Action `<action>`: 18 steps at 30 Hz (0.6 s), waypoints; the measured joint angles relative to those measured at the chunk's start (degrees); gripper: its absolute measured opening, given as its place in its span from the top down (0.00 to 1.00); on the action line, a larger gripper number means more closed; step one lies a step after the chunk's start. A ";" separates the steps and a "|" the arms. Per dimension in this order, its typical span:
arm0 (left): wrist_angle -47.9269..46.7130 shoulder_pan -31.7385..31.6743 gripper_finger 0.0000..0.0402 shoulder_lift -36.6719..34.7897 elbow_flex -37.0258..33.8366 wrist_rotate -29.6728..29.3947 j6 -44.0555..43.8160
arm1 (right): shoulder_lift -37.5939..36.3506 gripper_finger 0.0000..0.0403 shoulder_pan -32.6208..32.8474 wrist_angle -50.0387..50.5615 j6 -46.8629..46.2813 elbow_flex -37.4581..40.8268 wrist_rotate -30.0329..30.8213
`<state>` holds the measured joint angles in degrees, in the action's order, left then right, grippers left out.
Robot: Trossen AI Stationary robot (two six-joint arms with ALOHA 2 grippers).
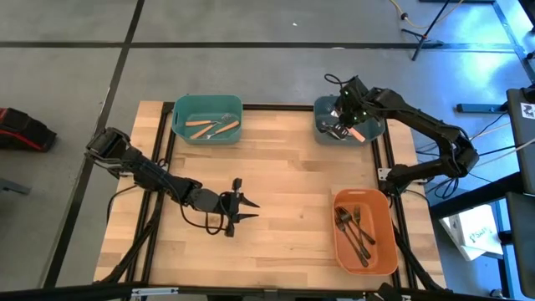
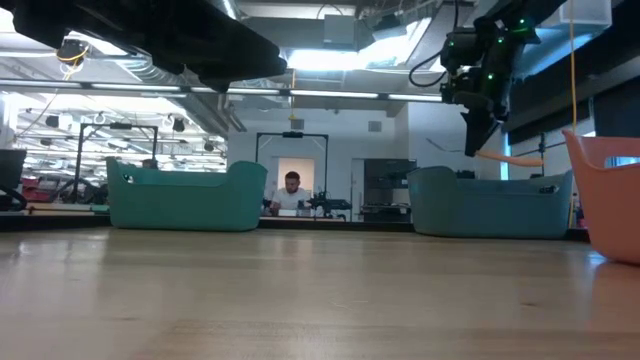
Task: Sort silverware by color (type)
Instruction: Put the brown fork into the green bin
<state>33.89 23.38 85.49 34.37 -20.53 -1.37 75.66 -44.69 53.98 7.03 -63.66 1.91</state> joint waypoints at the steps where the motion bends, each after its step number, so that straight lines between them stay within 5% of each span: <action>1: 0.00 0.00 0.71 0.00 0.00 0.00 0.00 | 0.00 0.97 0.00 0.01 0.14 -0.01 0.00; 11: 0.02 0.00 0.71 0.00 0.00 -0.02 0.17 | -0.21 0.97 0.21 -3.07 0.28 -0.02 -2.93; 18: 0.07 -1.39 0.71 0.00 0.00 -1.32 0.45 | -1.29 0.97 6.08 -5.24 0.33 -3.78 -3.22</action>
<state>33.95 21.98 85.49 34.37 -21.86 -0.91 74.37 -38.60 48.74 7.35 -67.44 -1.30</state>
